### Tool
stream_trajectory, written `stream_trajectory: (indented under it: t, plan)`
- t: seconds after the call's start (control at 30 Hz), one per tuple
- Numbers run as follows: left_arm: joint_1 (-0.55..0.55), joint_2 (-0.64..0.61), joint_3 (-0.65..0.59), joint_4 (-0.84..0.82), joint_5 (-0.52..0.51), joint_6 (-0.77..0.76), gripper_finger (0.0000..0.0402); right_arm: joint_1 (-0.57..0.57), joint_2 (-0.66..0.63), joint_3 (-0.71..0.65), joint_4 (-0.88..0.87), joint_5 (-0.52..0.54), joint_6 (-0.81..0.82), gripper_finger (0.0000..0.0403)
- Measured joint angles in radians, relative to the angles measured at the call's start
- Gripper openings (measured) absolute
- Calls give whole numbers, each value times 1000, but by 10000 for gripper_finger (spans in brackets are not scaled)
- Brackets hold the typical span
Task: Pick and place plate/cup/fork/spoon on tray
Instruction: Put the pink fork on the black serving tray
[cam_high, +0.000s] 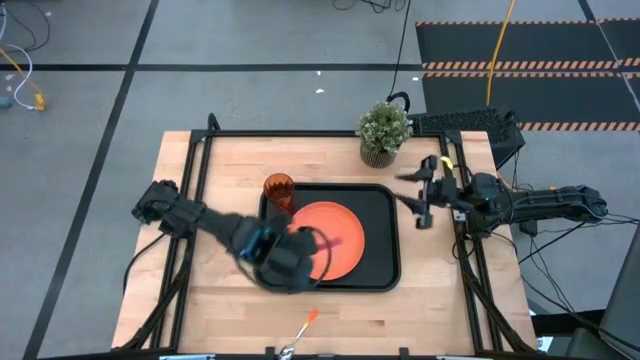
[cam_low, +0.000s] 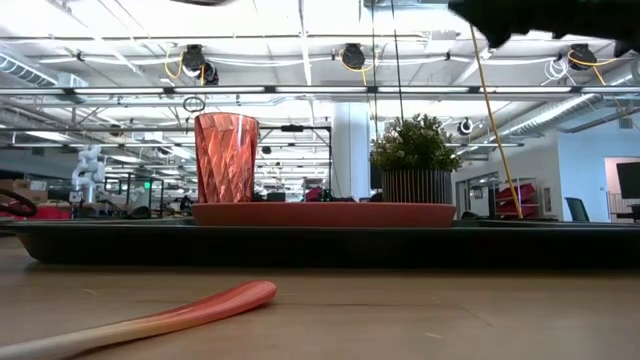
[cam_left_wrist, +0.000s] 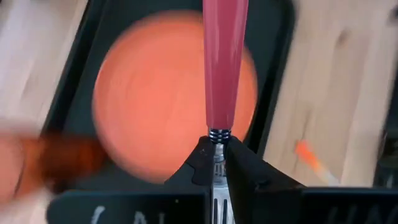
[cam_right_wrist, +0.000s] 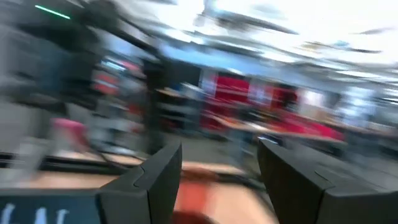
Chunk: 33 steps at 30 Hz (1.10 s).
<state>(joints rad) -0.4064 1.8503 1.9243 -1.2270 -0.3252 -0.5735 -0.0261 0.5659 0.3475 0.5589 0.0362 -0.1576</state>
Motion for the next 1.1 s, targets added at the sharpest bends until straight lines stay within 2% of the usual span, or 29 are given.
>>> stream_trajectory:
  t: [0.1,0.17,0.27,0.4,0.5,0.6,0.67,0.87,0.97,1.1]
  plan:
    - [79,20,-41,166,120,158,17,0,0,0,43,-244,81,203]
    - [122,46,-54,208,160,247,17,0,0,0,59,-381,120,203]
    - [184,86,-56,202,175,384,17,0,-7,0,59,-455,145,203]
    - [235,129,-55,223,189,641,17,0,-36,0,20,-454,154,203]
    - [234,139,-55,257,190,952,17,-1,-76,0,-47,-430,146,203]
    - [225,140,-55,283,120,1209,17,-1,-133,0,-144,-379,126,203]
    - [236,140,-55,319,115,1260,17,-1,-183,0,-220,-321,118,203]
    - [305,142,-55,396,210,1355,21,-1,-334,0,-376,-178,166,203]
    - [326,160,-54,457,232,1434,18,0,-392,0,-427,-168,235,203]
    - [347,202,-48,507,261,1547,19,0,-436,0,-503,-207,323,203]
